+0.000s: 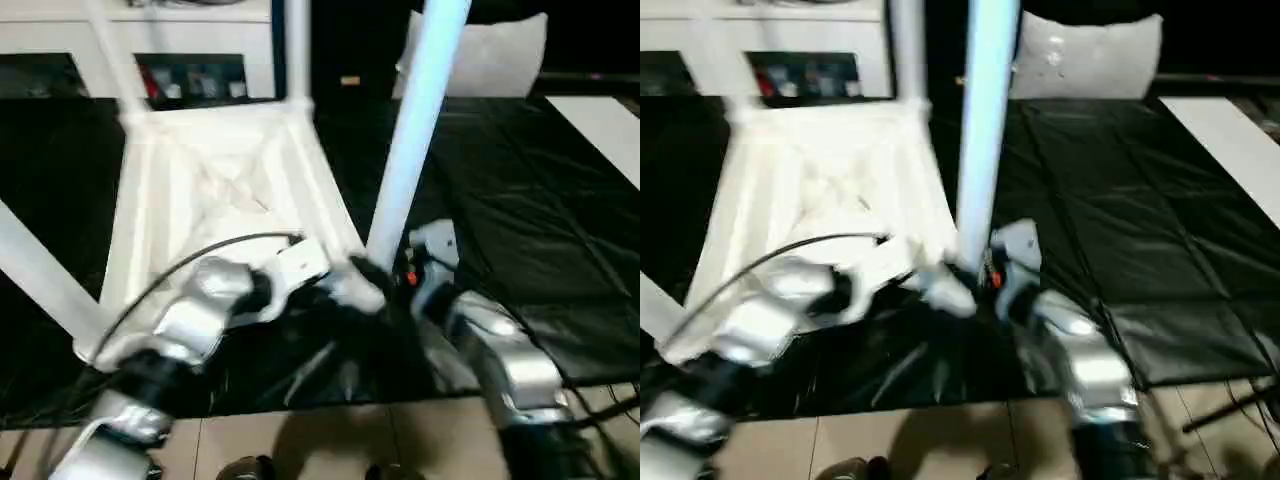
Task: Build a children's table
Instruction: Rotate leg to tighten
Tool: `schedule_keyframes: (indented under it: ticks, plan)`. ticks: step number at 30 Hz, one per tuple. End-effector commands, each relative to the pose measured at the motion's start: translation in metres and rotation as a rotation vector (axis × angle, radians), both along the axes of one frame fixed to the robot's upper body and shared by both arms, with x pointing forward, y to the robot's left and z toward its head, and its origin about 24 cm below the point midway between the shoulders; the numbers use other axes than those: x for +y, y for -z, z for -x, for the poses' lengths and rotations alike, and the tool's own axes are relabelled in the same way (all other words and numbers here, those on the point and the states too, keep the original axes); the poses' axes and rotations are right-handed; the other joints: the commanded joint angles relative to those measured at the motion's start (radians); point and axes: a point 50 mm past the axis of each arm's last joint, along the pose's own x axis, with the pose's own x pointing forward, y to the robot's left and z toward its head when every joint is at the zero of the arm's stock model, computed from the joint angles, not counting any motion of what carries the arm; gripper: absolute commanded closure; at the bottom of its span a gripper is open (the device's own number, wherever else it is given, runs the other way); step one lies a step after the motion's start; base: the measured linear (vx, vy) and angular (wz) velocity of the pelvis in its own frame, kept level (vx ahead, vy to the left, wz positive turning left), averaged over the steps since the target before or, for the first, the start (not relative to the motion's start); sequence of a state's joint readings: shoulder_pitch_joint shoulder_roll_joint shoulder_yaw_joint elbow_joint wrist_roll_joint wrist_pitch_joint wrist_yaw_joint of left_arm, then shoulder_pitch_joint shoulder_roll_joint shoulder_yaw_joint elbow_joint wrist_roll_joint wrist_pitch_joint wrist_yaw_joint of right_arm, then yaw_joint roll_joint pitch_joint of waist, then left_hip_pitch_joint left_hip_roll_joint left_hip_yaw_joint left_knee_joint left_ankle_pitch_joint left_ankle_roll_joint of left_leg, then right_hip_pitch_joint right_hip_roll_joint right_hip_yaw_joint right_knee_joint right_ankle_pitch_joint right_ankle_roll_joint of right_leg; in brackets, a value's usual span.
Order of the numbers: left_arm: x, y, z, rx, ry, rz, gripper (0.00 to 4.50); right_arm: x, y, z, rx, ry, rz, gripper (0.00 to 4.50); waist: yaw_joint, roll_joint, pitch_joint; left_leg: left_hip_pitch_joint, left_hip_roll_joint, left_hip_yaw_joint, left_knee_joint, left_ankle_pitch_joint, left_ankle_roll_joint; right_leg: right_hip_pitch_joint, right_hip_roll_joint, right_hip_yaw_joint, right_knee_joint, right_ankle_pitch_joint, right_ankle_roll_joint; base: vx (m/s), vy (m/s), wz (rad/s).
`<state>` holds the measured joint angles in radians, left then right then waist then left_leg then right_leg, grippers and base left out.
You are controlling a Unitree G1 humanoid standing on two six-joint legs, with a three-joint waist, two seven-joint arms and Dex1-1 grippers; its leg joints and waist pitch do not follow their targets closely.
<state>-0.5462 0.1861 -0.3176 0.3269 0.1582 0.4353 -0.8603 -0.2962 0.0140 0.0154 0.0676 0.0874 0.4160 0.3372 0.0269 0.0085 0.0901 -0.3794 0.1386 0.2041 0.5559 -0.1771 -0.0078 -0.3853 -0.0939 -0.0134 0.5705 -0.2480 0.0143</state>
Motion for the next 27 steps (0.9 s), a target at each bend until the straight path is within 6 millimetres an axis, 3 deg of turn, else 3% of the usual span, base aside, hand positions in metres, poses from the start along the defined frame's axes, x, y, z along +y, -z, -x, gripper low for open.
schedule_keyframes:
  ticks: [1,5,9,11,14,16,17,18,19,20,22,23,24,26,27]
  plan:
    - [-0.034,0.0,0.0,-0.045,-0.065,0.041,4.5,0.059,0.017,0.016,0.141,-0.179,-0.068,2.09,-0.006,-0.001,-0.021,0.039,0.086,-0.077,-0.108,-0.585,-0.113,-0.016,-0.063,0.031,-0.089,-0.487,-0.08,0.0,0.0,0.0]
    - [-0.035,-0.002,-0.001,-0.058,-0.071,0.037,4.5,0.06,0.014,0.016,0.115,-0.161,-0.051,1.66,-0.003,0.002,-0.02,0.039,0.087,-0.073,-0.111,-0.58,-0.1,-0.016,-0.061,0.034,-0.094,-0.424,-0.078,0.0,0.0,0.0]
    - [-0.026,-0.001,0.001,-0.059,-0.052,0.034,4.5,0.043,0.009,0.017,0.072,-0.155,-0.104,1.44,0.006,0.004,-0.023,0.045,0.089,-0.064,-0.108,-0.547,-0.088,-0.019,-0.062,0.042,-0.093,-0.354,-0.088,0.0,0.0,0.0]
    - [-0.022,-0.001,0.001,-0.059,-0.046,0.032,4.5,0.038,0.007,0.017,0.05,-0.172,-0.098,1.34,0.005,0.003,-0.023,0.038,0.09,-0.064,-0.109,-0.527,-0.083,-0.013,-0.062,0.041,-0.089,-0.325,-0.095,0.0,0.0,0.0]
    - [-0.005,0.002,0.005,-0.05,0.023,0.015,4.5,0.006,0.001,0.018,-0.032,-0.273,-0.059,1.01,0.01,0.0,-0.03,0.033,0.092,-0.058,-0.102,-0.465,-0.048,0.002,-0.064,0.041,-0.083,-0.255,-0.115,0.0,0.0,0.0]
    - [0.004,0.005,0.008,-0.041,0.082,-0.001,4.5,-0.014,-0.003,0.018,-0.064,-0.331,-0.026,0.87,0.011,-0.003,-0.037,0.02,0.093,-0.051,-0.094,-0.349,0.006,0.012,-0.065,0.039,-0.072,-0.147,-0.151,0.0,0.0,0.0]
    - [0.005,0.005,0.008,-0.041,0.087,-0.002,4.5,-0.015,-0.004,0.017,-0.066,-0.335,-0.023,0.72,0.011,-0.003,-0.037,0.02,0.093,-0.051,-0.094,-0.349,0.006,0.012,-0.065,0.039,-0.072,-0.147,-0.151,0.0,0.0,0.0]
    - [0.009,0.006,0.01,-0.037,0.125,-0.008,4.5,-0.026,-0.006,0.017,-0.078,-0.361,0.003,0.61,0.013,-0.008,-0.034,0.024,0.09,-0.046,-0.088,-0.37,0.027,0.004,-0.07,0.039,-0.087,-0.289,-0.161,0.02,-0.064,0.04]
    - [0.013,0.006,0.013,-0.035,0.17,-0.015,4.5,-0.034,-0.008,0.016,-0.089,-0.395,0.023,0.56,0.016,-0.01,-0.037,0.027,0.091,-0.045,-0.082,-0.364,0.03,0.001,-0.076,0.043,-0.095,-0.368,-0.156,0.02,-0.064,0.04]
    - [0.016,0.007,0.015,-0.028,0.196,-0.026,4.5,-0.039,-0.01,0.016,-0.097,-0.425,0.033,0.56,0.017,-0.011,-0.041,0.023,0.092,-0.045,-0.08,-0.338,0.034,0.005,-0.078,0.042,-0.092,-0.368,-0.156,0.033,-0.076,0.04]
    - [0.024,0.008,0.019,-0.019,0.28,-0.049,4.5,-0.05,-0.015,0.017,-0.104,-0.496,0.038,0.31,0.023,-0.005,-0.049,0.019,0.094,-0.04,-0.075,-0.254,0.056,0.01,-0.074,0.038,-0.082,-0.281,-0.175,0.048,-0.079,0.01]
    - [0.029,0.009,0.021,-0.007,0.322,-0.055,4.5,-0.054,-0.018,0.017,-0.107,-0.542,0.043,0.22,0.023,-0.009,-0.054,0.01,0.091,-0.036,-0.067,-0.191,0.076,0.017,-0.068,0.035,-0.067,-0.176,-0.196,0.059,-0.068,-0.01]
    - [0.029,0.009,0.021,-0.007,0.322,-0.055,4.5,-0.054,-0.018,0.017,-0.107,-0.542,0.043,0.17,0.023,-0.014,-0.055,0.006,0.088,-0.035,-0.062,-0.163,0.09,0.019,-0.066,0.034,-0.061,-0.129,-0.206,0.065,-0.056,-0.02]
    - [0.038,0.008,0.028,0.041,0.433,-0.043,4.5,-0.061,-0.021,0.021,-0.103,-0.699,0.074,0.17,0.033,-0.008,-0.066,0.009,0.087,-0.027,-0.045,-0.066,0.14,0.022,-0.061,0.029,-0.031,0.066,-0.27,0.067,-0.053,-0.01]
    - [0.041,0.007,0.029,0.056,0.46,-0.038,4.5,-0.062,-0.022,0.023,-0.097,-0.746,0.079,0.17,0.036,-0.007,-0.068,0.007,0.085,-0.026,-0.04,-0.045,0.151,0.023,-0.06,0.027,-0.025,0.112,-0.283,0.067,-0.035,0.04]
